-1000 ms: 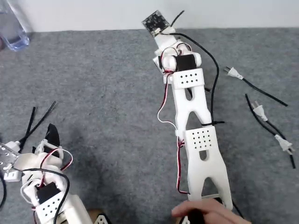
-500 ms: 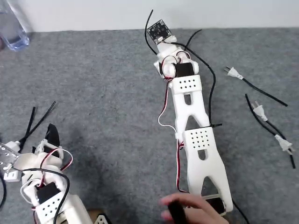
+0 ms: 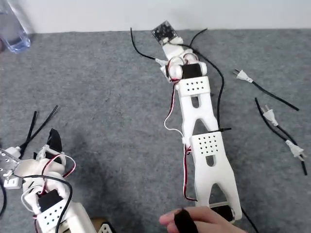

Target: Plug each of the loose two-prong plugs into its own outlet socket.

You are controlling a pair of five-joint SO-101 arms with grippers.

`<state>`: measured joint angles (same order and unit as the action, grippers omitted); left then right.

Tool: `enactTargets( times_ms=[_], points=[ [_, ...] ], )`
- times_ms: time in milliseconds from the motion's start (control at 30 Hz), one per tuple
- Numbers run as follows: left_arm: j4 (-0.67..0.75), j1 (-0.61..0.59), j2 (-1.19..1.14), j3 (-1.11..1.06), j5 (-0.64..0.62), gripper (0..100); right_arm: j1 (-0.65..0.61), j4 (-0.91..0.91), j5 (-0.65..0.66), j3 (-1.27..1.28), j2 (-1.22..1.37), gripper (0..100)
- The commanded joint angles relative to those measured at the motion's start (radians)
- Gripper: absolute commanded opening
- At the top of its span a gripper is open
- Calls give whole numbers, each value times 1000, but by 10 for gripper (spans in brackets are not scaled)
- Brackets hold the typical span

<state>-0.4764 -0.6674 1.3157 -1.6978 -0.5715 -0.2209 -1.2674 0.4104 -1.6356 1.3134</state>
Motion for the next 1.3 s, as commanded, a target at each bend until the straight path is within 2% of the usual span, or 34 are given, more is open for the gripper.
enactTargets(
  times_ms=[0, 300, 567, 667, 767, 933, 1267],
  points=[
    [3, 6, 9, 8, -11, 320, -12, -47, -12, -34, -140, 392],
    [3, 8, 9, 8, -11, 320, -13, -208, -14, -34, -295, 391],
    [3, 8, 9, 8, -11, 320, -31, -515, -14, -32, -423, 391],
    [2, 14, 8, 8, -11, 320, -30, -536, -40, -11, -446, 390],
    [2, 18, 8, 8, -9, 320, -19, -535, -92, 68, -472, 390],
    [0, 21, 8, 8, -9, 320, -19, -535, -98, 233, -581, 390],
    [0, 21, 8, 8, -9, 319, -125, -533, -94, 865, -997, 390]
  ],
)
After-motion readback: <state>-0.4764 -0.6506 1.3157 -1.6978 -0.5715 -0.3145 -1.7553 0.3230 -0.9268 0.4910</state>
